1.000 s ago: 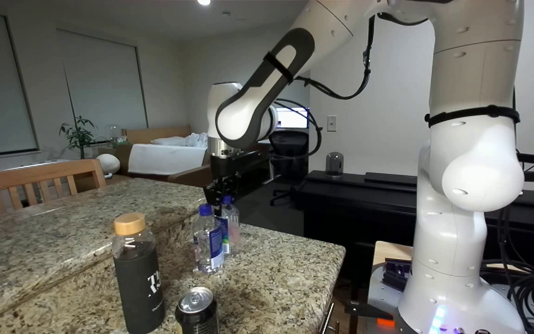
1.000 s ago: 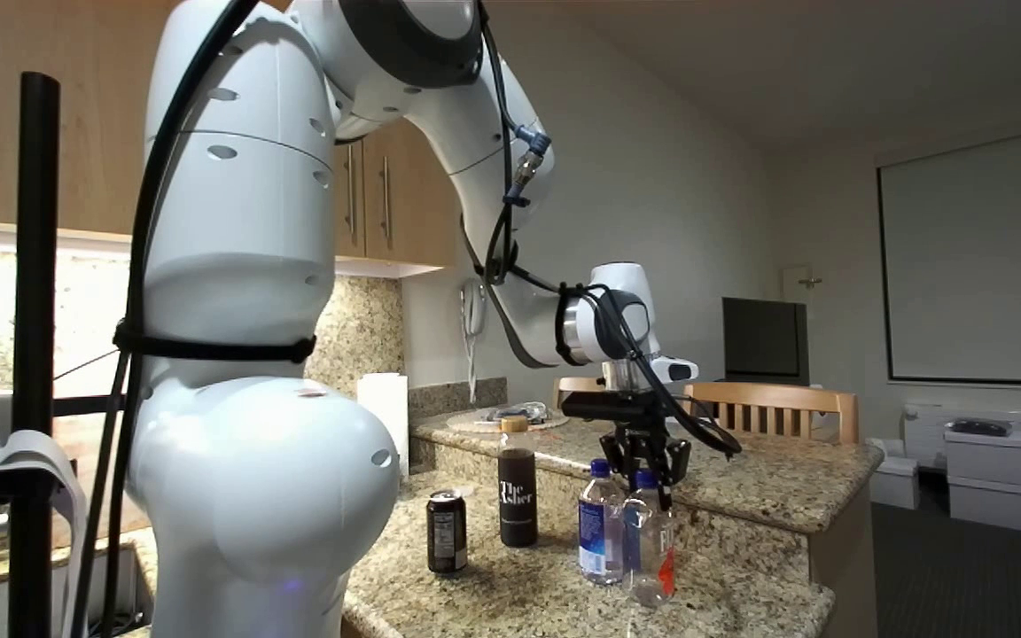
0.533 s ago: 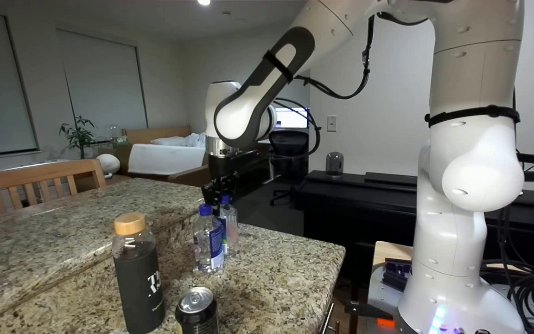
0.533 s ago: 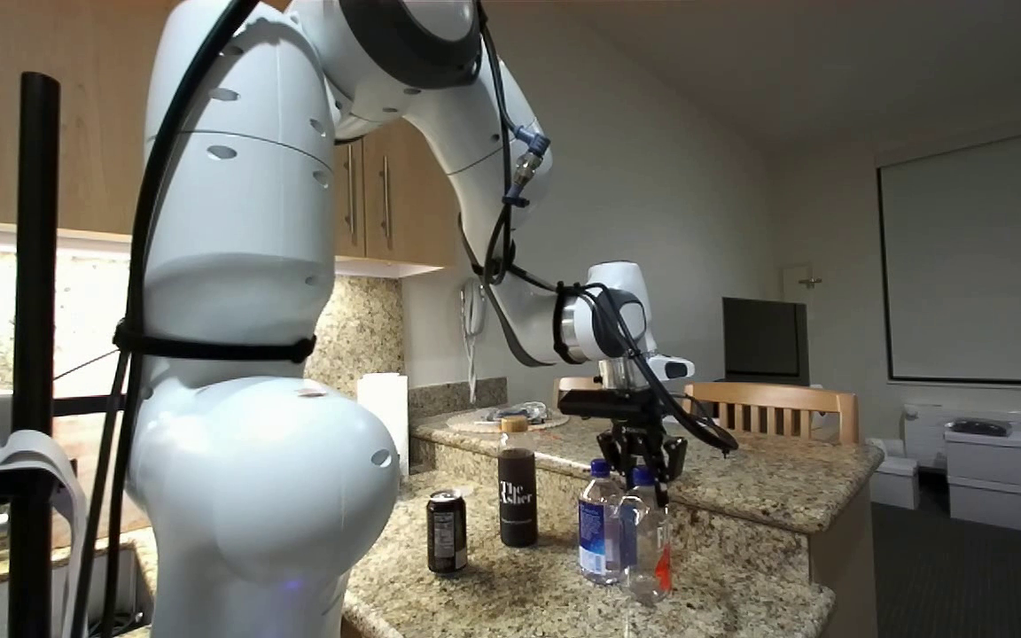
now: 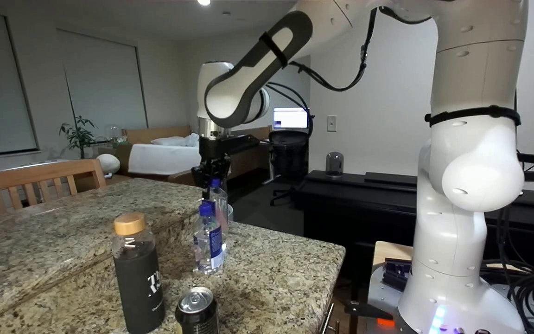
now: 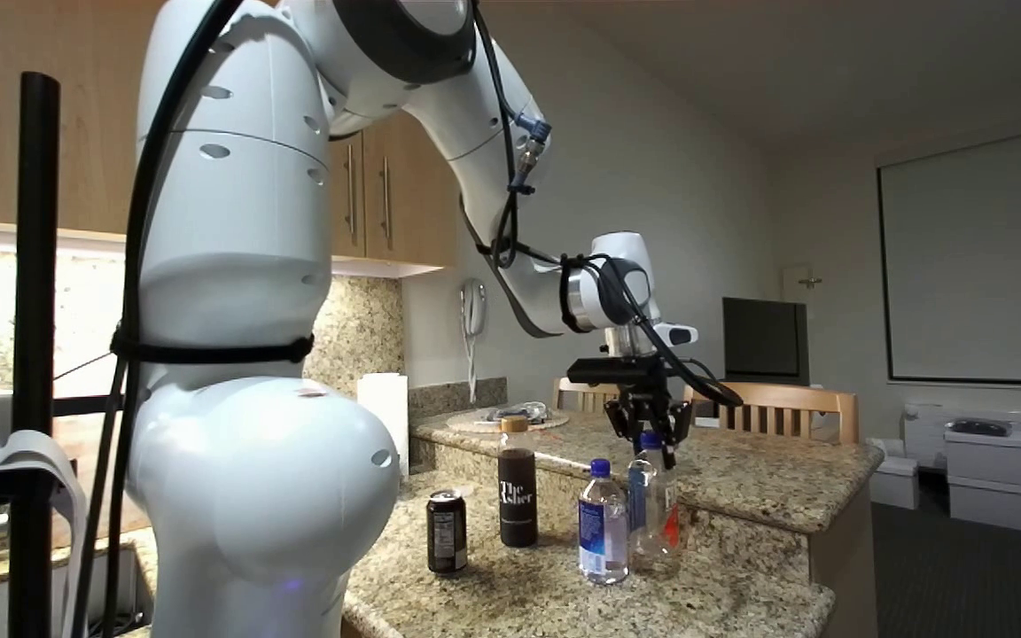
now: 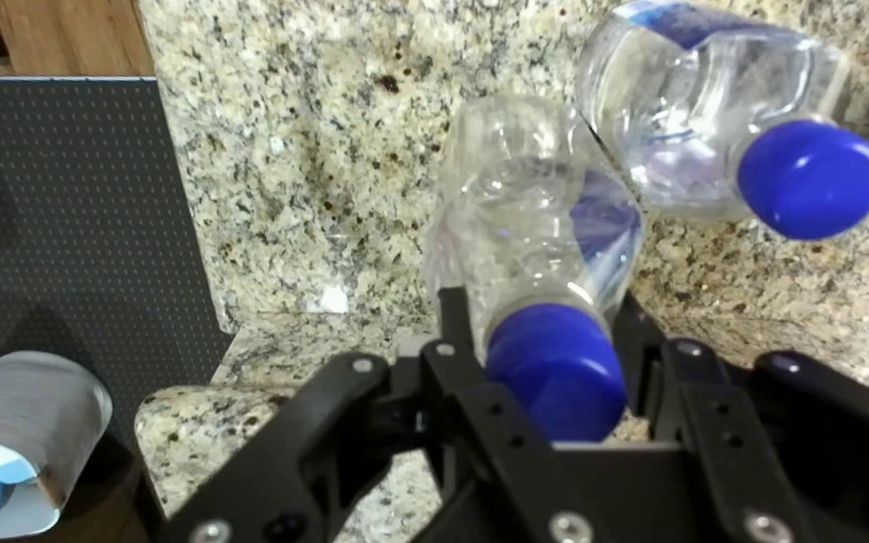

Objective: Pick up the two bottles and put them on top of the counter

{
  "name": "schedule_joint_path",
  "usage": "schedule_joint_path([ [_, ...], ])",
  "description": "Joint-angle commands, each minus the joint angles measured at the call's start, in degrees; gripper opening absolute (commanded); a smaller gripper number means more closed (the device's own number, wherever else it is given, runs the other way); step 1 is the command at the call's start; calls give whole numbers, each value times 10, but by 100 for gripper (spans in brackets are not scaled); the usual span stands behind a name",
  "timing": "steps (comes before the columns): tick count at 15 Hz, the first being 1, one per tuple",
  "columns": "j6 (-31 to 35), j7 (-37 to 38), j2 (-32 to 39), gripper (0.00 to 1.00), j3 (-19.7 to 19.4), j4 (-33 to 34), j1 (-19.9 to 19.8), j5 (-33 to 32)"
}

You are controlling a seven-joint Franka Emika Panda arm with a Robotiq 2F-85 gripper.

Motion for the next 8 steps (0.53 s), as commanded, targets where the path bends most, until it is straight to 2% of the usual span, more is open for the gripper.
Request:
schedule_joint_path([
  [1,-36,-22,-10,21,8,38,-5,20],
  [8,-59,-42,12,21,11,137,-5,59],
])
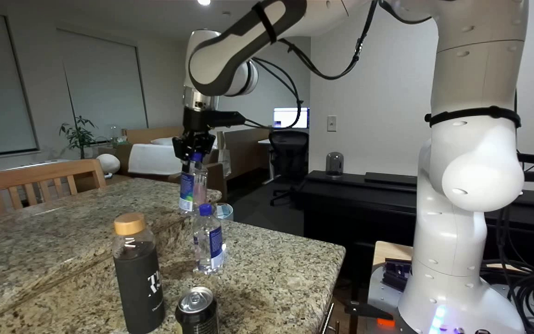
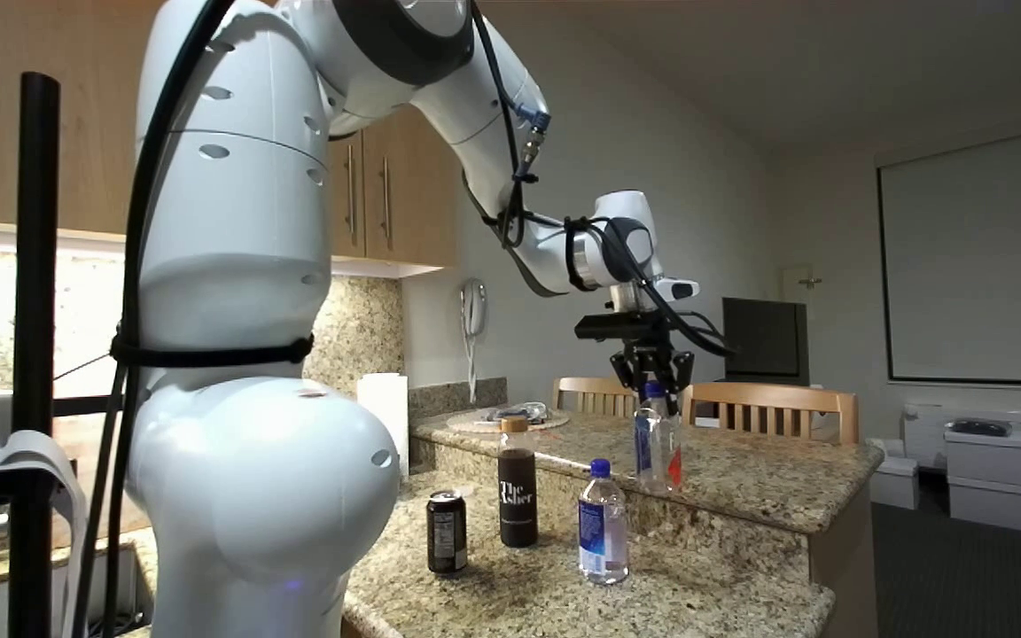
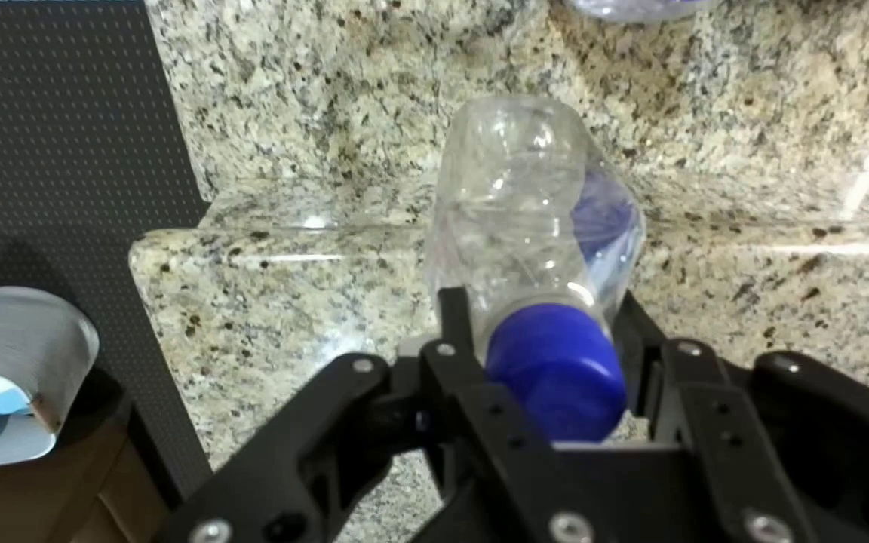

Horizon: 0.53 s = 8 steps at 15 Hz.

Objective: Pick up the two bottles and put them on top of the counter

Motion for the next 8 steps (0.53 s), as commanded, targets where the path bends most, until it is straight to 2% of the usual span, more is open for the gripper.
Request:
schedule_joint_path([
  [1,-10,-39,24,21,4,58,-6,39],
  [8,-29,-52,127,21,2,193,-11,46],
])
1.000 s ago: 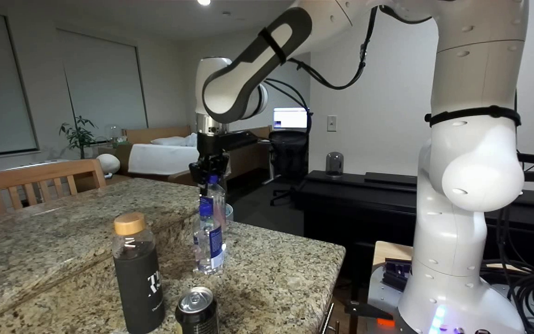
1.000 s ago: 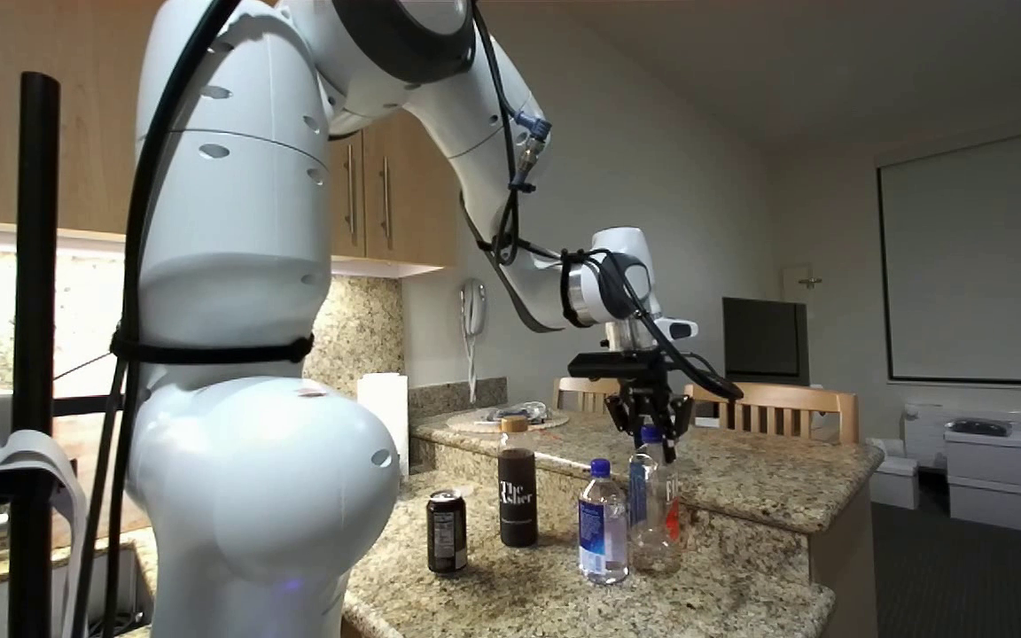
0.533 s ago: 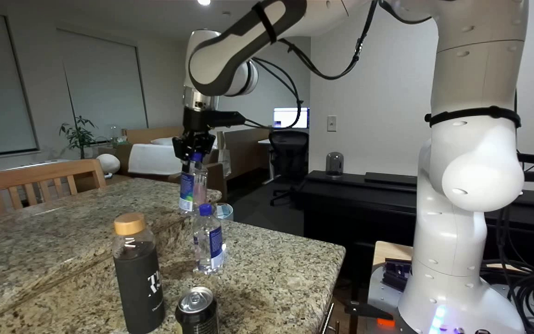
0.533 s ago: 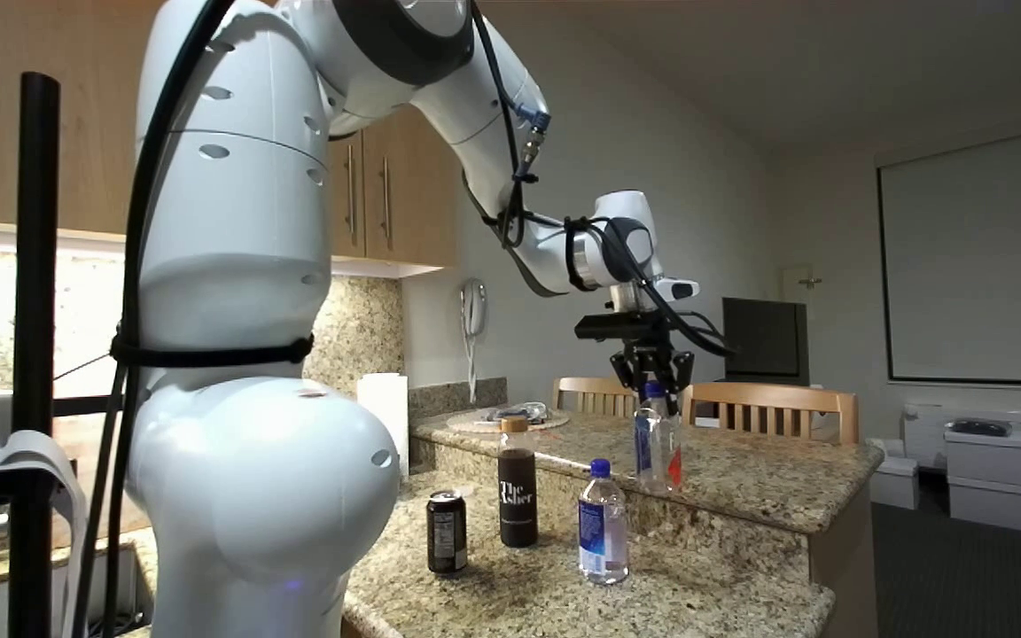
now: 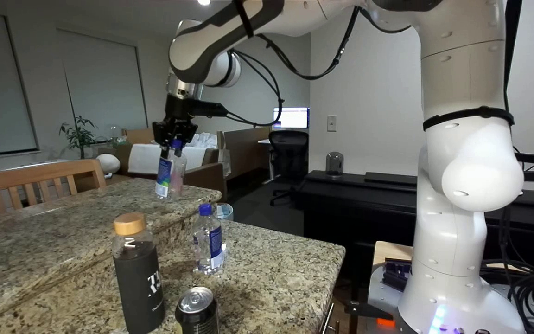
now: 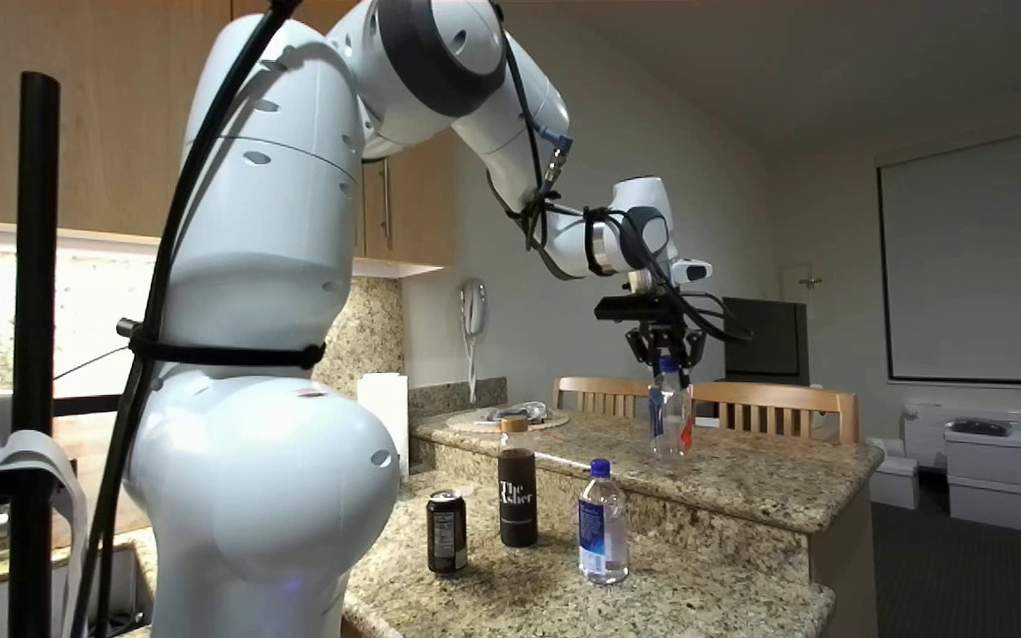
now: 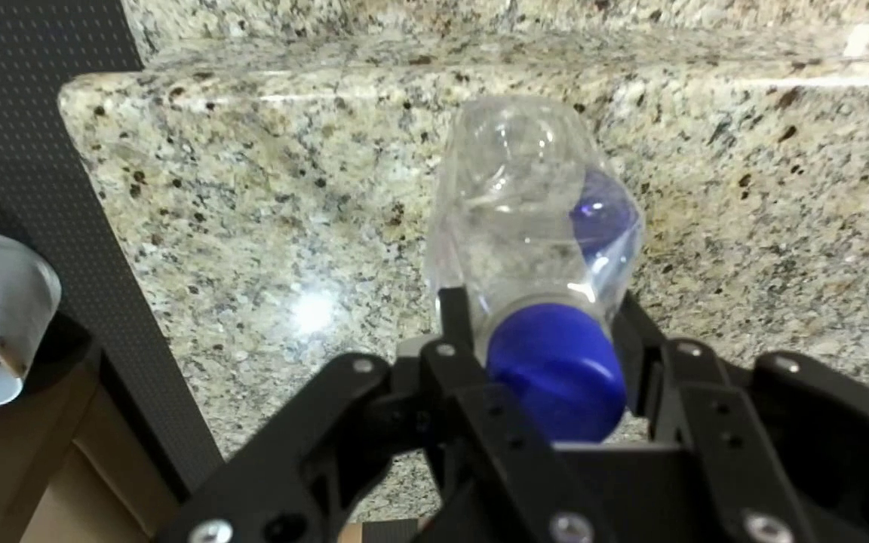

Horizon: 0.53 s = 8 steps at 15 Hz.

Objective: Pick up the two bottles and put them on top of the counter

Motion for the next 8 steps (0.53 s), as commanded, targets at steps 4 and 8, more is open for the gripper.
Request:
schedule_joint_path([
  [4,-80,-45,132,21,4,166,-14,3],
  [8,-158,-49,197,21,0,269,-11,-18],
])
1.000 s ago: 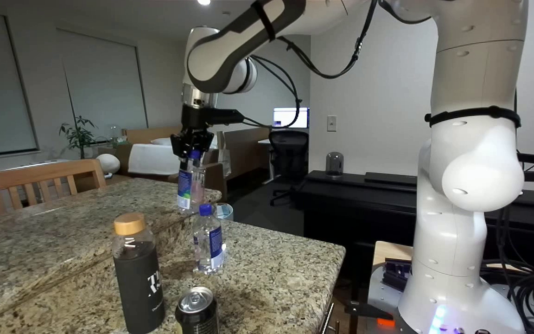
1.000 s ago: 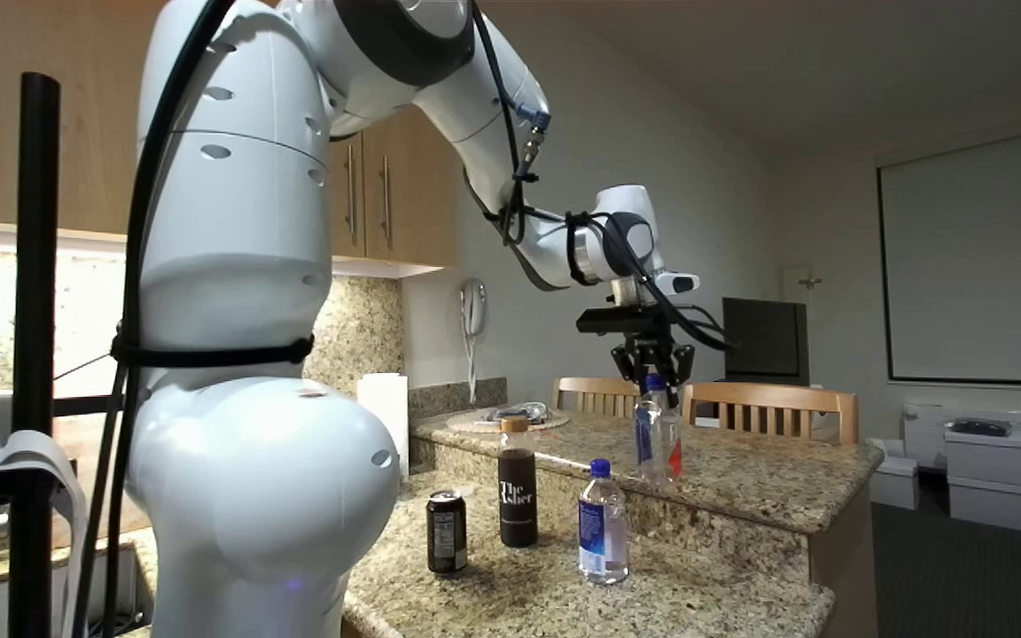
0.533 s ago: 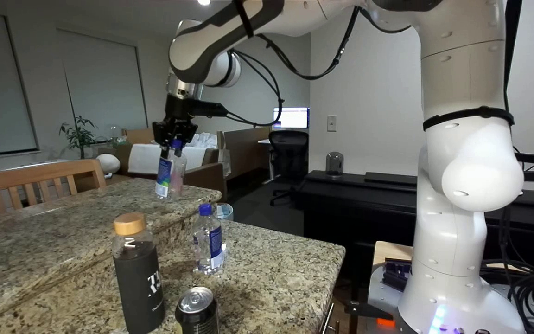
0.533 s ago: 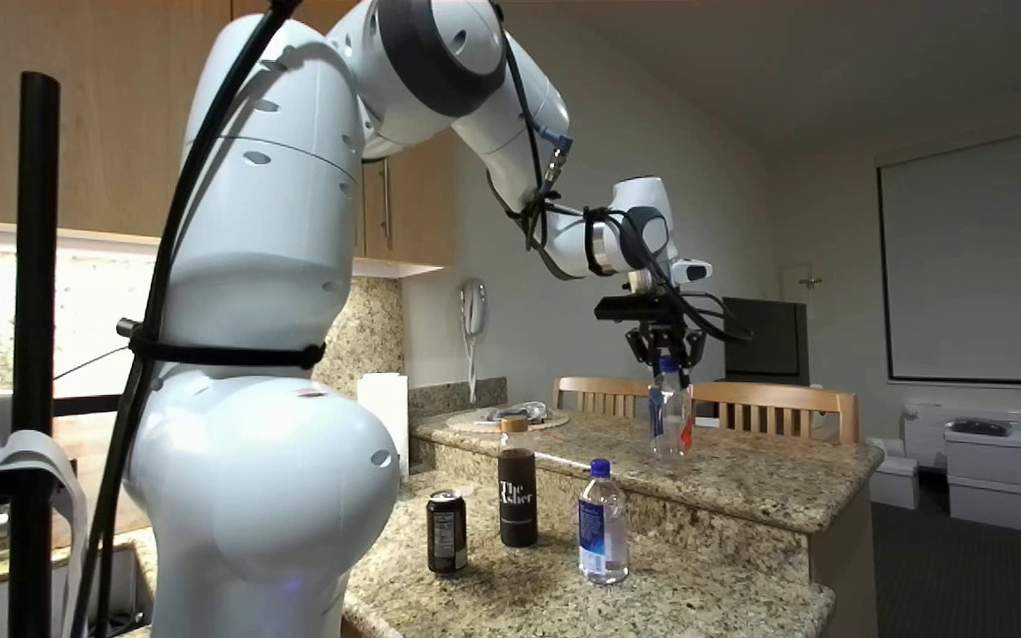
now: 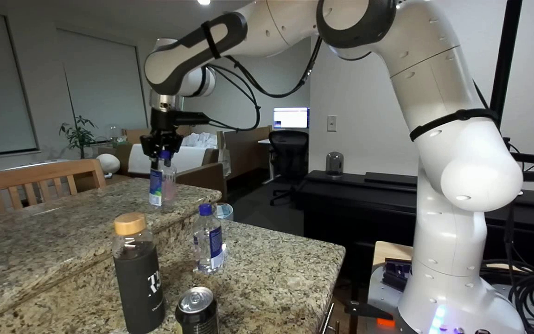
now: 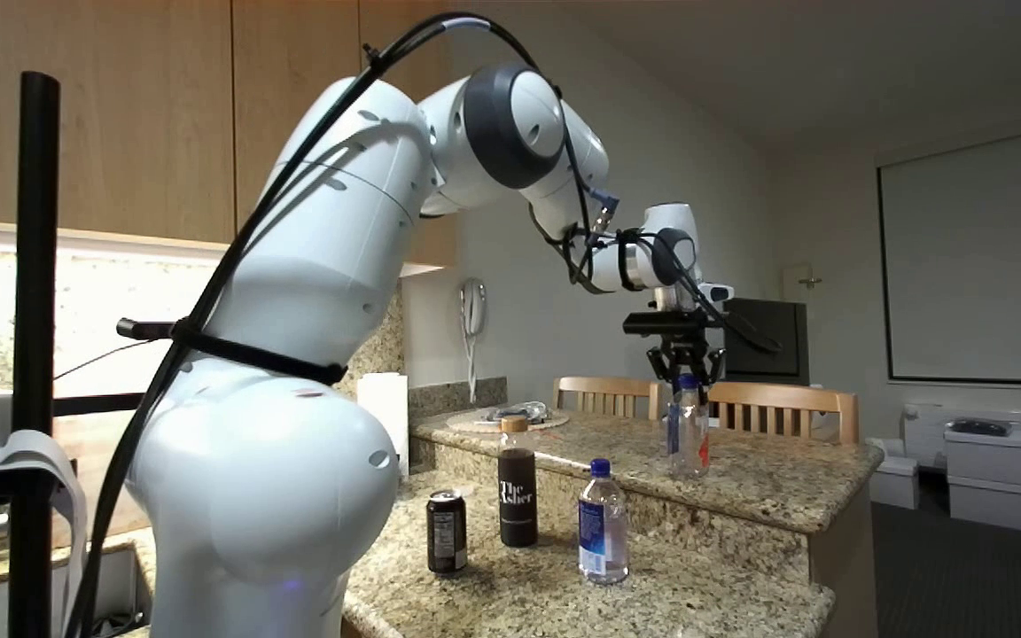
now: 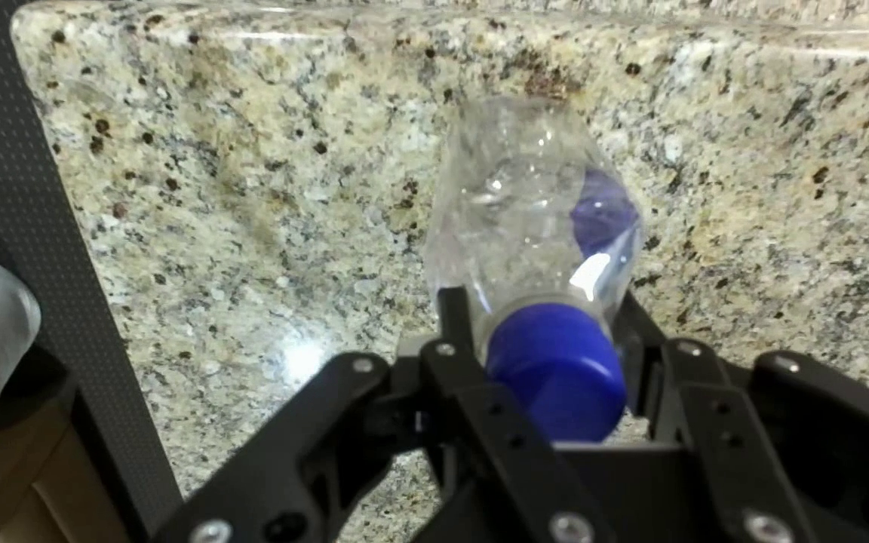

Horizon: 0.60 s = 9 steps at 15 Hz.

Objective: Pick up the two bottles and put them on top of the counter

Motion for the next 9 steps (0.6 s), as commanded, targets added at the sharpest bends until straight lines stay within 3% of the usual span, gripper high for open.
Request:
schedule_joint_path([
  [1,-78,-17,59,21,1,107,-2,-20],
  [9,-171,-22,129,21,1,242,10,-53],
])
